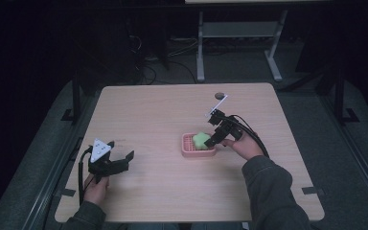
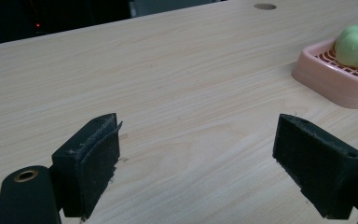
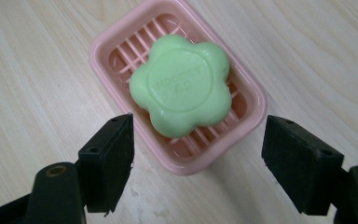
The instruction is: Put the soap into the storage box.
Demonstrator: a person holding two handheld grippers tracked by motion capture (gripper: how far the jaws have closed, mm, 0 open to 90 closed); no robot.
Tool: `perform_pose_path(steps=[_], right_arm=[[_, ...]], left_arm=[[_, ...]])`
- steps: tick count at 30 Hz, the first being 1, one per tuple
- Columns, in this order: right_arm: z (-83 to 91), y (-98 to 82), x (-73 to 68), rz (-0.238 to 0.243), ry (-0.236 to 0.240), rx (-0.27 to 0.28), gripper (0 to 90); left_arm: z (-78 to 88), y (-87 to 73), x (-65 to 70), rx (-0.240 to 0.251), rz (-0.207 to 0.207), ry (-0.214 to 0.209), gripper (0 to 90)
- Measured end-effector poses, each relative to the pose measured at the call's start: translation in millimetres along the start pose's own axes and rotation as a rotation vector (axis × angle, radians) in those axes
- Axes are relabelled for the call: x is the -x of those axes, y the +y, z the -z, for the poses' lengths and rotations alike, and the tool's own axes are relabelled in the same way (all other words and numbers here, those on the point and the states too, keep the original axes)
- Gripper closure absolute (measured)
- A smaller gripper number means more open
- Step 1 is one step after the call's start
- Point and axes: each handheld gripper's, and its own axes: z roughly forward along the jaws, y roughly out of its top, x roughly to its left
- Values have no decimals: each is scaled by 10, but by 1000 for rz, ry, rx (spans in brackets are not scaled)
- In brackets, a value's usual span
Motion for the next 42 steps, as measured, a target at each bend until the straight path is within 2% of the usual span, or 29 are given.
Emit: perform_pose_path(steps=[15,26,42], right_arm=[[104,-101,-17,3,-18,3,247],[158,-276,22,-34,-4,18,248],[232,-364,-4,-26,-16,6,248]], left_arm=[[-2,-1,4,-2,-3,0,144],[-9,-5,8,-2,-7,-2,144],[-8,-6,8,-4,-9,-2,144]])
